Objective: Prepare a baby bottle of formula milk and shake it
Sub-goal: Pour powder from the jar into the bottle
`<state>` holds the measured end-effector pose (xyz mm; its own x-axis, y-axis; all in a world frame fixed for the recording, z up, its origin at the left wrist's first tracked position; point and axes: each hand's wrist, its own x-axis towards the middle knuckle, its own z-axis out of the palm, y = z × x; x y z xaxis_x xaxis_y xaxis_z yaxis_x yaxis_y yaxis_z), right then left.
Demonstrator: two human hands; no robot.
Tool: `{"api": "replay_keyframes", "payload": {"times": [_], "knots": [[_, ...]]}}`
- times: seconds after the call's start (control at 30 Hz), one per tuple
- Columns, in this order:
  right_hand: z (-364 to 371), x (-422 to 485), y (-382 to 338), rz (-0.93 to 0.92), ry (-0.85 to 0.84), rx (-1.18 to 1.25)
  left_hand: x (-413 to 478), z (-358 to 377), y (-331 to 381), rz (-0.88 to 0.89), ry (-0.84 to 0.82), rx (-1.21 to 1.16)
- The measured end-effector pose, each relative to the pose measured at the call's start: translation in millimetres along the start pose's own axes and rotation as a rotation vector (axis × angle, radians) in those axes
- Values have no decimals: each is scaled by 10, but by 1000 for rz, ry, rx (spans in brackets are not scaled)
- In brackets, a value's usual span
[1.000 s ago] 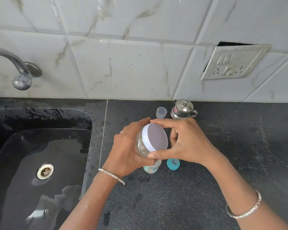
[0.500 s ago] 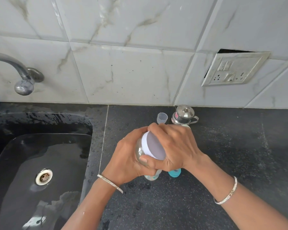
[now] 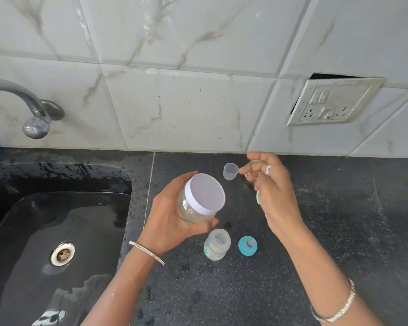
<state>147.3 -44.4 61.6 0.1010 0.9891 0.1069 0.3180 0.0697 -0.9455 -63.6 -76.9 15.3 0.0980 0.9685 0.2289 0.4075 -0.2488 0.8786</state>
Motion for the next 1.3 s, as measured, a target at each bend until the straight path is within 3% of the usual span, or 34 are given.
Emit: {"api": "replay_keyframes", "payload": {"times": [0.2,0.43,0.6,1.03,1.3], "knots": [[-157,25,121,231,30,534,25,63,-225,-41,20,-12],[-48,155,134,253,57,473,290,181,-536,-119,75,-56],[313,403,195,396,74,439,603,270,-810,-181,112,-42],[988,859,460,668,-12,638,1098,322,-1216,-291,210,-57],[1217,972,570,768,73,613,1155,342,-1263,-280,251,-63]]}}
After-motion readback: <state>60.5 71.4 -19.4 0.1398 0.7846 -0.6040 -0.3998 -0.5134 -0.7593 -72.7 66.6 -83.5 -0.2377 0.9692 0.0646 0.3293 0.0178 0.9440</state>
